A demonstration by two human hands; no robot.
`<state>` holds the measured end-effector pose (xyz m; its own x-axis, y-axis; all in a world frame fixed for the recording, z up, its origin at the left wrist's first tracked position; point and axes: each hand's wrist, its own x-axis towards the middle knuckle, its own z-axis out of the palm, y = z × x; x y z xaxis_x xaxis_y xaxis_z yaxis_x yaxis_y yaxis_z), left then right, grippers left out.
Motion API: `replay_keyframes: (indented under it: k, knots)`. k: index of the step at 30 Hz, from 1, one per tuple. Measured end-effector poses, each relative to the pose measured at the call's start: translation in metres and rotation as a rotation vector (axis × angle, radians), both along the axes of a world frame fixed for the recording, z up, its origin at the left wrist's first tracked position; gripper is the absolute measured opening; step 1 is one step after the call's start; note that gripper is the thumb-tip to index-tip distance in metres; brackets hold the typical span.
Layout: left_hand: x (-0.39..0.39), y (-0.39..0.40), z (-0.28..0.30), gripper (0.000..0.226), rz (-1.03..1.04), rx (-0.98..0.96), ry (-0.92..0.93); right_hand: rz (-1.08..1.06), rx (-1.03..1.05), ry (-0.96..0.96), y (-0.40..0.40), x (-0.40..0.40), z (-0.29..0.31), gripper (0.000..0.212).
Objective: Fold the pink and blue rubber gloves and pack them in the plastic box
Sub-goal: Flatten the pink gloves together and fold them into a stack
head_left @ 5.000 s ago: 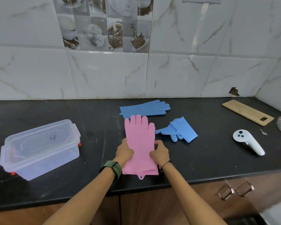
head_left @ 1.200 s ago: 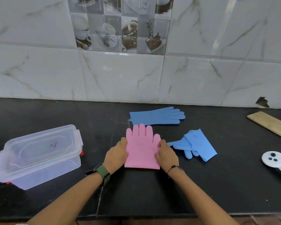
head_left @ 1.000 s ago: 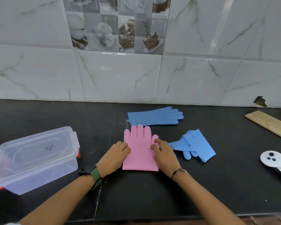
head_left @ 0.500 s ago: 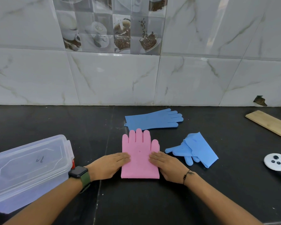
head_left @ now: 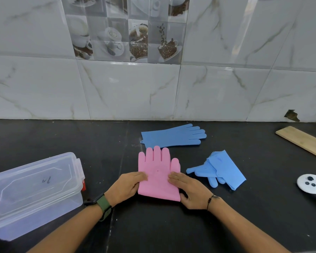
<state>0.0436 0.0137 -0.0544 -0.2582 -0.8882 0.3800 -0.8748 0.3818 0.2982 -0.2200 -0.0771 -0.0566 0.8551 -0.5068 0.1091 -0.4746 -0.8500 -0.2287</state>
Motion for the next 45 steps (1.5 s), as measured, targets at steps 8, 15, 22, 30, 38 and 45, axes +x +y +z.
replay_keyframes:
  k: [8,15,22,30,38,45]
  knots:
    - [-0.001,0.013,-0.001,0.033,0.1,0.144,0.124,0.063,0.002,-0.078,0.022,-0.01,-0.003,0.062]
    - [-0.001,0.032,-0.009,0.035,0.152,0.198,0.235,0.124,-0.148,0.016,0.036,-0.011,-0.001,0.056]
    - [0.004,0.036,-0.005,0.039,0.121,0.311,0.203,0.089,-0.135,0.125,0.04,-0.004,0.0,0.055]
    - [-0.005,0.06,-0.007,0.057,0.08,0.441,0.311,-0.313,0.395,-0.354,0.064,0.008,0.002,0.034]
    - [-0.038,0.061,-0.009,0.016,0.236,0.218,0.528,-0.481,0.405,-0.529,0.088,0.007,0.006,0.035]
    - [-0.043,0.043,-0.002,0.012,0.37,0.237,0.637,-0.464,0.314,-0.368,0.076,0.009,0.011,0.03]
